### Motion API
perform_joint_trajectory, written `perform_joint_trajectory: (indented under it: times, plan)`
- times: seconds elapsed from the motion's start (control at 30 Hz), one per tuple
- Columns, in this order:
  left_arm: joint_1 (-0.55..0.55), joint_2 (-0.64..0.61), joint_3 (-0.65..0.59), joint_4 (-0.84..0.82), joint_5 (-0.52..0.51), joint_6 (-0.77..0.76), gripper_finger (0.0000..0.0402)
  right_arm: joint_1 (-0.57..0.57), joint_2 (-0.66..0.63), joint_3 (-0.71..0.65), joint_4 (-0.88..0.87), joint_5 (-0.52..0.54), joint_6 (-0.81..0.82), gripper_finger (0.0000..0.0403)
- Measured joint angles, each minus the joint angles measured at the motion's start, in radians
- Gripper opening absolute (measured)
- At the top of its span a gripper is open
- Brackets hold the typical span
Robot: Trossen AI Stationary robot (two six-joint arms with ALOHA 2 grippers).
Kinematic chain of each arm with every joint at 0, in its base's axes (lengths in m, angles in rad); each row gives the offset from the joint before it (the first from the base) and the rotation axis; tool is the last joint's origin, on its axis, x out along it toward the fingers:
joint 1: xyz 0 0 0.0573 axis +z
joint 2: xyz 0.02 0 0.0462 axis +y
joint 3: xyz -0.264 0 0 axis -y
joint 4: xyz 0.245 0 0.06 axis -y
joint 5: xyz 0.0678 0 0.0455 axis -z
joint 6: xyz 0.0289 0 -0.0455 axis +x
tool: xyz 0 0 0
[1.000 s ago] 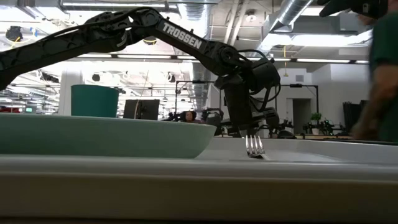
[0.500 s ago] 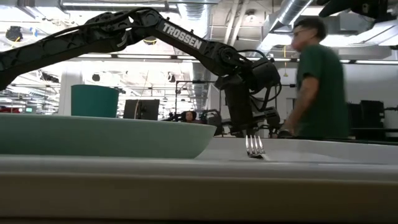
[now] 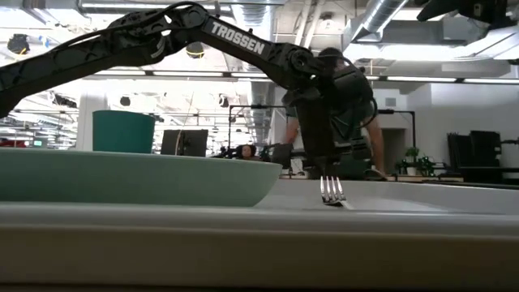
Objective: Pick and place plate/cup/fork/spoon on tray
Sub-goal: Put the orange spoon to the right side of the blue plate on the blue serving tray
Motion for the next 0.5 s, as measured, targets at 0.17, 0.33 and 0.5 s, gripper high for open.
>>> perform_joint_trajectory:
  times: [0.17, 0.33, 0.5]
  plan:
    - [-0.005, -0.003, 0.001, 0.002, 0.005, 0.001, 0.0000, 0.033, 0.000, 0.000, 0.023, 0.001, 0.001, 0.0134]
    - [-0.016, -0.010, 0.004, -0.006, 0.007, 0.018, 0.0000, 0.072, 0.000, 0.000, 0.033, 0.039, 0.015, 0.0134]
    - [-0.029, -0.069, 0.004, -0.062, -0.011, 0.091, 0.0000, 0.103, 0.000, 0.000, -0.086, 0.110, 0.150, 0.0134]
